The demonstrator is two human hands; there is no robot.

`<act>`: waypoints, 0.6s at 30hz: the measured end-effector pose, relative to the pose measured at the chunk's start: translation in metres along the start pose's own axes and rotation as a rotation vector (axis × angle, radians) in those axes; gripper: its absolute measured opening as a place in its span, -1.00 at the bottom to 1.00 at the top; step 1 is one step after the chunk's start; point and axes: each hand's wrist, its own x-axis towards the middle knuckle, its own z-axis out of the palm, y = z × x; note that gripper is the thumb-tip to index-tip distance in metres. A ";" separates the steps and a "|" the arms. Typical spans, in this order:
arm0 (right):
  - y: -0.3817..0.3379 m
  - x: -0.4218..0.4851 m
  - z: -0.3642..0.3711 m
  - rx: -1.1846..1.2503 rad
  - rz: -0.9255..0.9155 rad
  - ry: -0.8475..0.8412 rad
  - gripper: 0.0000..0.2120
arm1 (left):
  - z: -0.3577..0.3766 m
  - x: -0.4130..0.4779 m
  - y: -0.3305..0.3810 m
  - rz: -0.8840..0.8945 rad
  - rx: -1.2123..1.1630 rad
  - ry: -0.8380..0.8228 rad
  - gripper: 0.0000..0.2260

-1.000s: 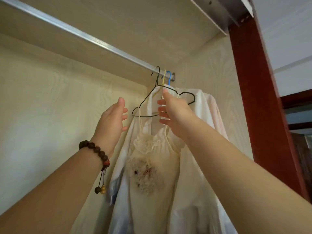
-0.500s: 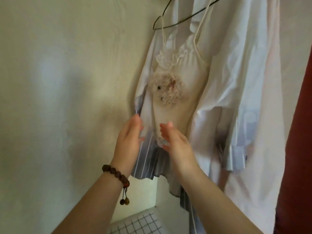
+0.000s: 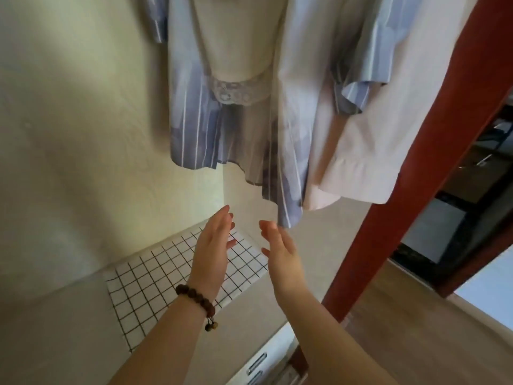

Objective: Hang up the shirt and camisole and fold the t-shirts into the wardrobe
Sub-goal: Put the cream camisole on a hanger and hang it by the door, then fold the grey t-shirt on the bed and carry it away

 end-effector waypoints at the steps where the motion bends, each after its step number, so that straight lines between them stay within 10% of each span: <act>1: 0.012 -0.003 -0.006 -0.009 0.030 0.023 -0.69 | 0.005 -0.006 -0.011 -0.028 0.002 -0.026 -0.58; 18: 0.140 -0.089 -0.178 0.133 0.382 0.676 -0.68 | 0.173 -0.101 -0.112 -0.284 -0.032 -0.542 -0.64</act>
